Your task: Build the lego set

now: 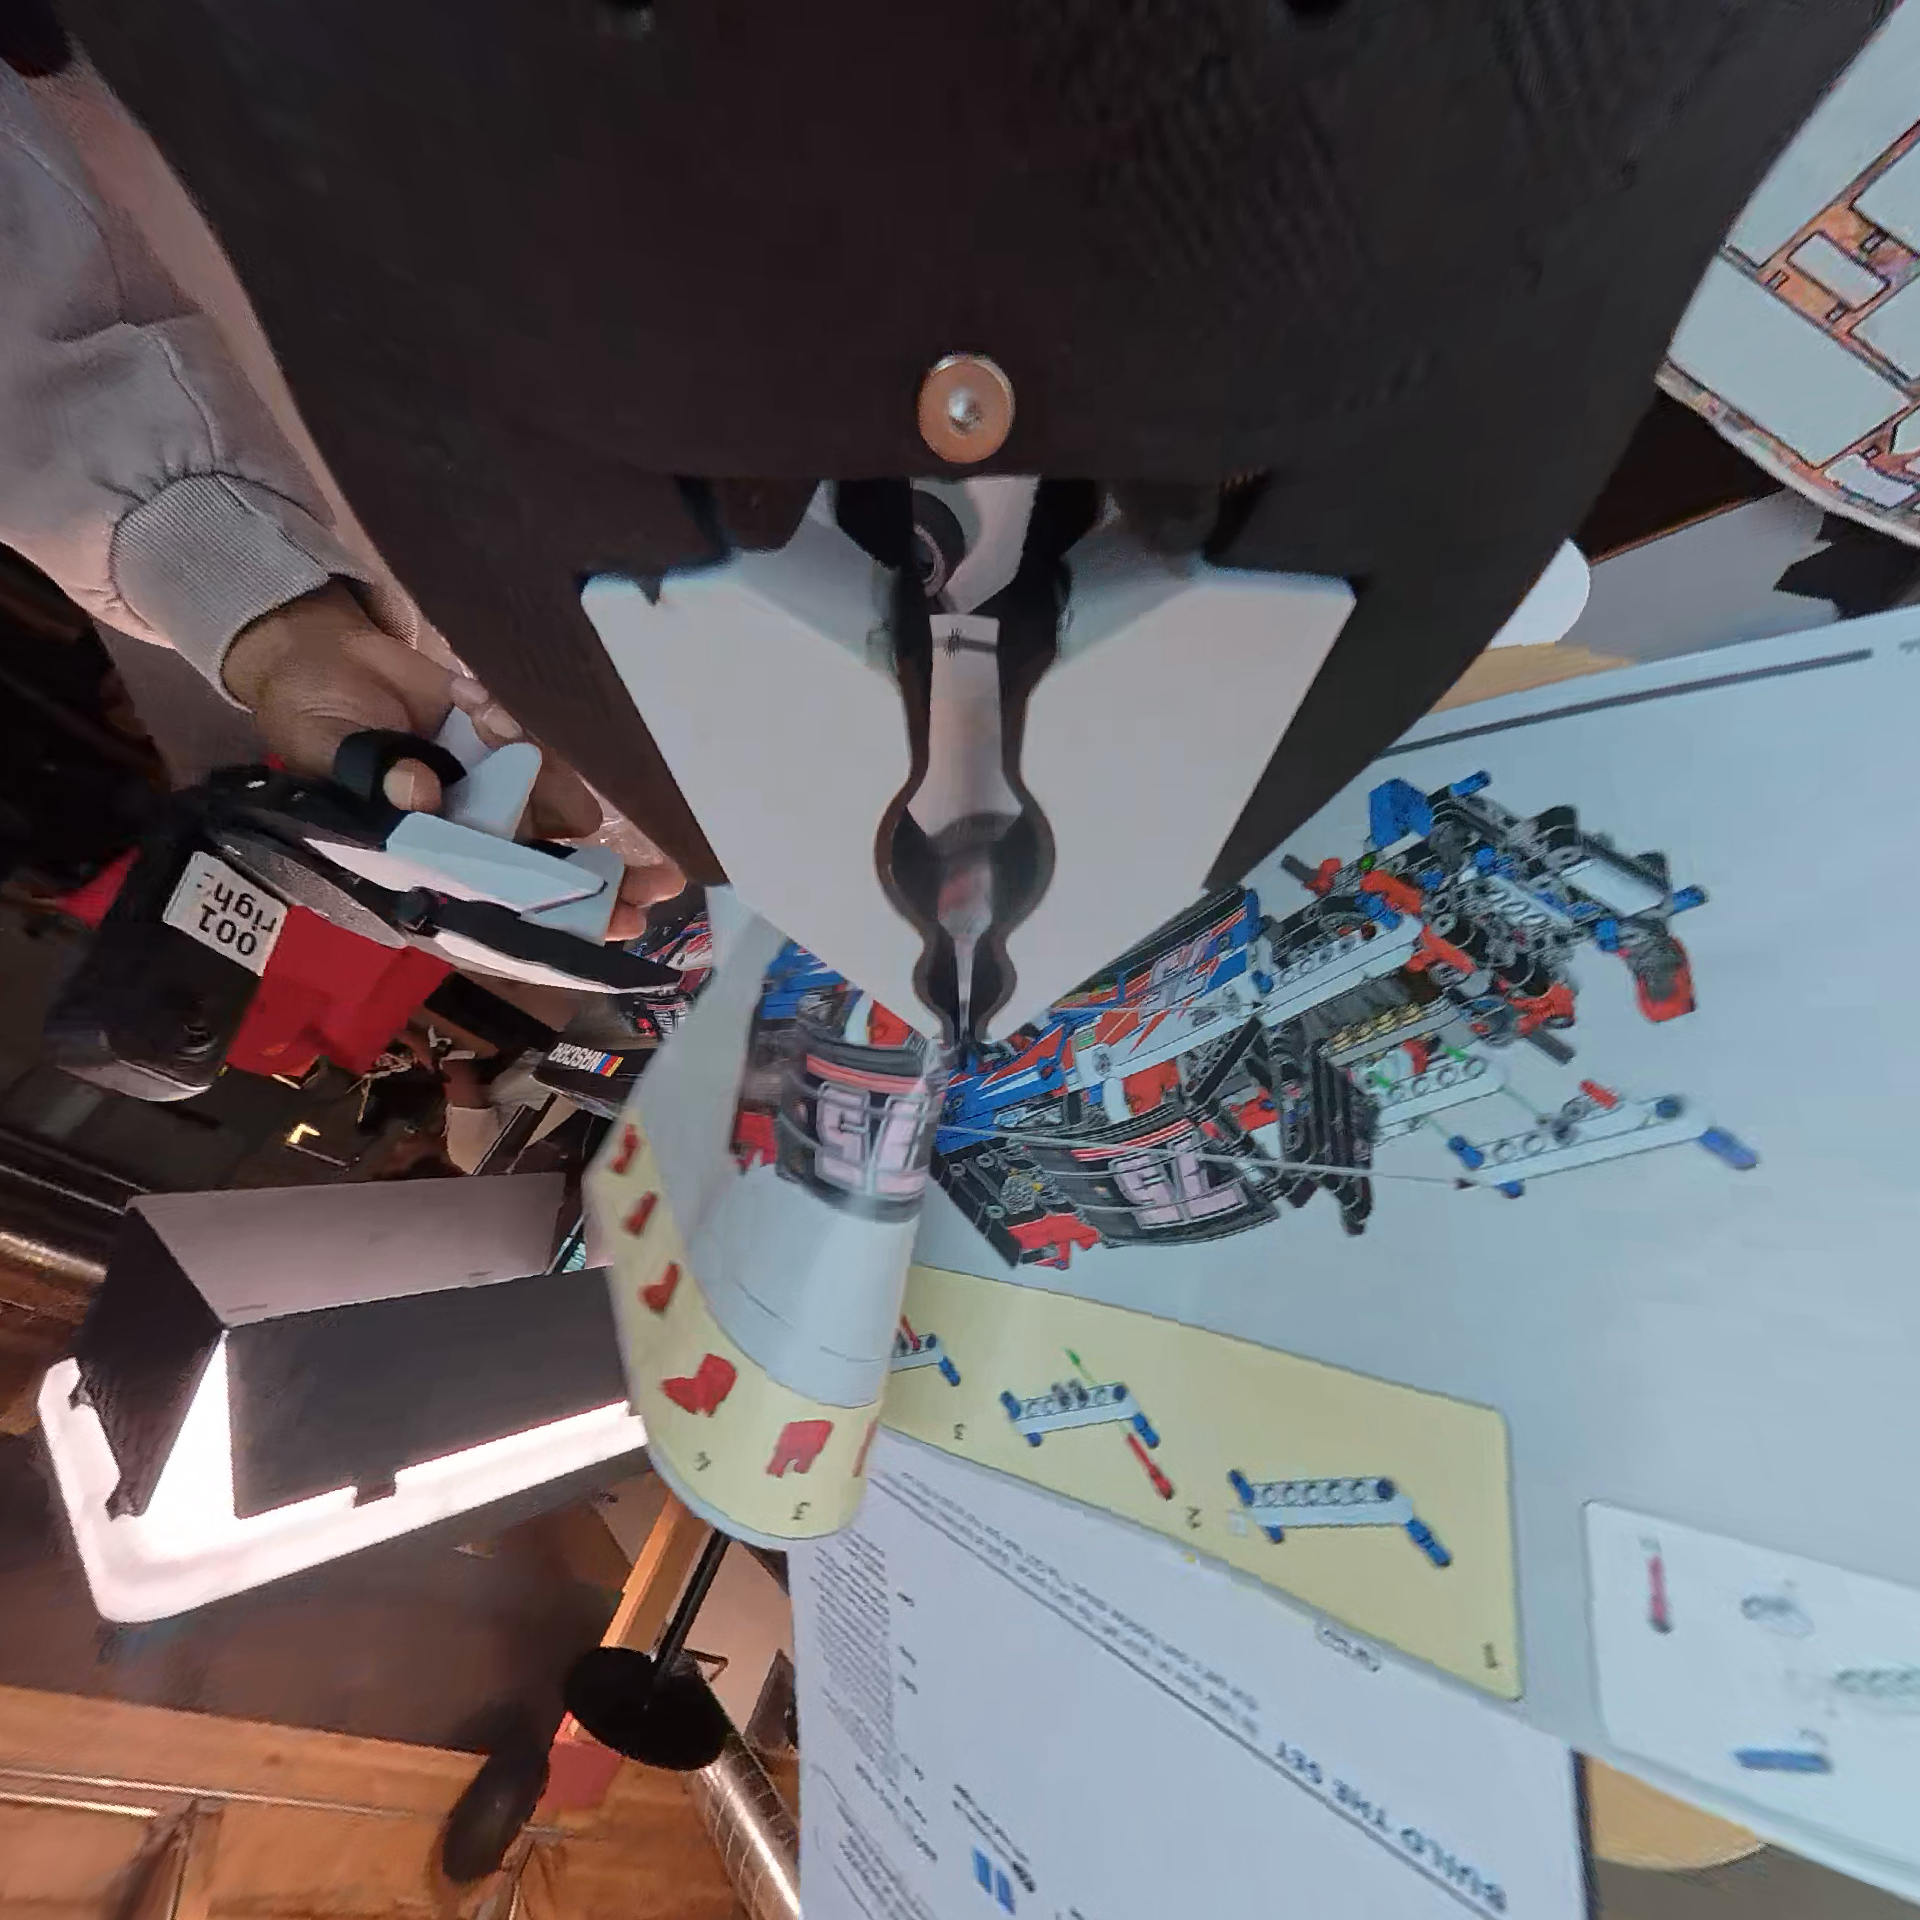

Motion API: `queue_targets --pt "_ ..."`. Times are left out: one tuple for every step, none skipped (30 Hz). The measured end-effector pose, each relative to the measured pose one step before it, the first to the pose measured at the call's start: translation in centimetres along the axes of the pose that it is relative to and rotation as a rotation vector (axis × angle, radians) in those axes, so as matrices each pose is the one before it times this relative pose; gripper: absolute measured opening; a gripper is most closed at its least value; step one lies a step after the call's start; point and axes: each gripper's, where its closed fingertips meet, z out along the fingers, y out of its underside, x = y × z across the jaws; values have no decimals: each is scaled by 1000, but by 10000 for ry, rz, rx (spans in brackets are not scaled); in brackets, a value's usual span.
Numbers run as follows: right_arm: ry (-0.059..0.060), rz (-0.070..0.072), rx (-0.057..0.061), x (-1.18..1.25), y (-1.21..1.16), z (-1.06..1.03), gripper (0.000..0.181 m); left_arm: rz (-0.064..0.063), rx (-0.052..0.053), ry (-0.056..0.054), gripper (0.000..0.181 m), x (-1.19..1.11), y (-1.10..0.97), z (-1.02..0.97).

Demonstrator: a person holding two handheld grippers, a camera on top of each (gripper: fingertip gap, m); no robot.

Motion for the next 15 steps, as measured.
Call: queue_targets --pt "-538 530 -420 -846 709 1163 48 -175 -9 -247 0 -1140 311 -371" --pt "-358 177 -89 -867 116 1110 48 -141 -18 -249 3 -908 241 -396" --pt "118 -74 6 -344 -173 1045 48 -129 39 -230 6 -573 49 -468" --pt "198 -255 90 -293 -417 971 40 -27 224 -214 9 -188 -359 -596" --pt "6 -244 207 -585 -672 918 33 192 370 -211 11 185 -725 -737" --pt "-68 -230 182 -661 -660 913 22 440 406 -195 12 556 -953 -853" --pt "-41 -315 83 -633 -519 923 16 601 475 -161 14 891 -1238 -997" --pt "105 -423 -63 -394 -309 928 15 650 616 -122 15 1144 -1637 -1151" --pt "226 -415 -71 -160 -235 879 14 684 727 -87 17 1307 -1990 -1224" --pt "299 -279 -85 27 -110 835 13 723 682 -113 18 1281 -2070 -1159" --pt "421 -179 -216 298 156 809 11 769 573 -111 19 1180 -1912 -979" --pt "545 -224 -252 560 319 762 11 690 409 -73 21 1056 -1563 -731" --pt "571 -182 -202 673 353 686 11 498 242 58 18 1039 -1083 -474" --pt "390 -109 -193 462 420 664 15 277 65 182 14 1057 -508 -227" --pt "292 -92 -253 328 536 645 25 94 -38 196 12 976 -81 -62"
